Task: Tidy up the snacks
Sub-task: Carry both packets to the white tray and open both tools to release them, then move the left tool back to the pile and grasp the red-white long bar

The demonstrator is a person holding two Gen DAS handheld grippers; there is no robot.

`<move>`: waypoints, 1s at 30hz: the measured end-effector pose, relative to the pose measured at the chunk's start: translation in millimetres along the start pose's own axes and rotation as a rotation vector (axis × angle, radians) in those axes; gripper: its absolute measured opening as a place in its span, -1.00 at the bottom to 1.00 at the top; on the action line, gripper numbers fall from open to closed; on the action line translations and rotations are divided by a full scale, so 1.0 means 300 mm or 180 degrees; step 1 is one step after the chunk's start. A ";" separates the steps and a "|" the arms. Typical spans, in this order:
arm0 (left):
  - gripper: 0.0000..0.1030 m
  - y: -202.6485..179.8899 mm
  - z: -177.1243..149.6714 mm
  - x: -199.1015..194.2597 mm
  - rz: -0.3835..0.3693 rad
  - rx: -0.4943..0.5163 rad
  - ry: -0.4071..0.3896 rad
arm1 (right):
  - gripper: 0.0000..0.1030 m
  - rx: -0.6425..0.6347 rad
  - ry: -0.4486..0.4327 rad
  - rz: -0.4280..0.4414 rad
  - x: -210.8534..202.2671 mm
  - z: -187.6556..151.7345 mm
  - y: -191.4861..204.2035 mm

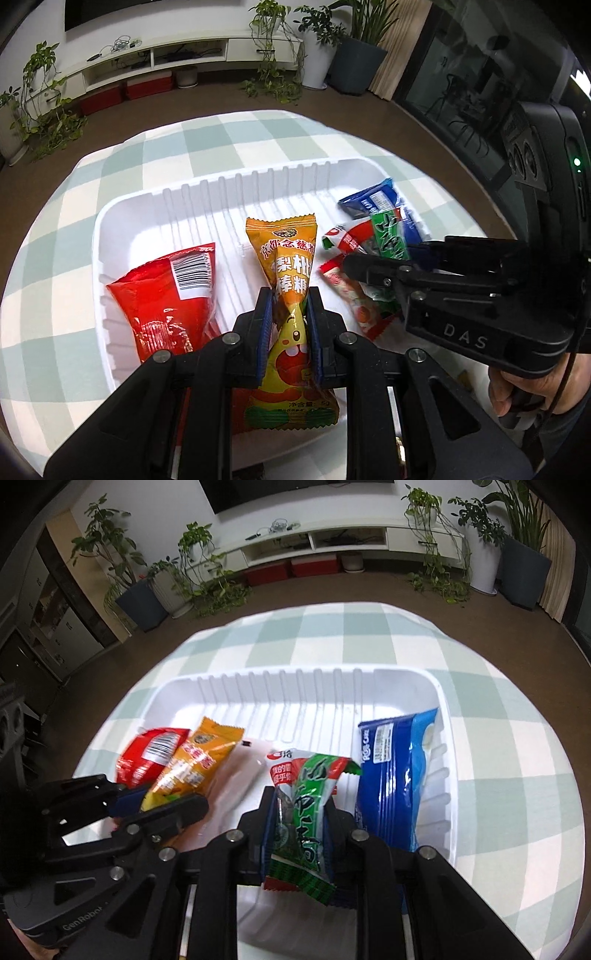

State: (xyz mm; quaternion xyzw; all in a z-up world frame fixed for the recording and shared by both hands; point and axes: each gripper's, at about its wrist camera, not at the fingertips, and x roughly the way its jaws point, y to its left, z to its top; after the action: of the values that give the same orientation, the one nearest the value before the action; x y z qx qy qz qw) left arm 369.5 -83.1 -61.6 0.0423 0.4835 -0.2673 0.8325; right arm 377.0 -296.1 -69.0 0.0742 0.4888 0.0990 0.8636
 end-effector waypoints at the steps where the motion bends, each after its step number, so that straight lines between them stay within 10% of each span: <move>1: -0.67 0.004 -0.002 0.009 0.0018 -0.0012 0.0020 | -0.46 0.0007 -0.0016 0.0000 0.004 -0.002 -0.004; 15: -0.51 0.018 -0.013 0.010 0.0071 -0.0072 0.0024 | -0.15 -0.0023 -0.0088 -0.0050 -0.017 -0.016 -0.008; 23: 0.36 -0.007 -0.043 -0.088 0.0020 -0.0038 -0.0076 | 0.25 0.0074 -0.0288 -0.0012 -0.139 -0.031 -0.027; 30: 0.56 -0.048 -0.093 -0.219 0.0055 0.0034 -0.0234 | 0.44 0.0099 -0.0441 0.0113 -0.270 -0.092 -0.005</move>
State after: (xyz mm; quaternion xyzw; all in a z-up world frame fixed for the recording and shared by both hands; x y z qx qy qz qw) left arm 315.0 -59.7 -19.4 0.0410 0.4508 -0.2640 0.8517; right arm 312.9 -316.5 -16.4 0.1030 0.4279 0.1014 0.8922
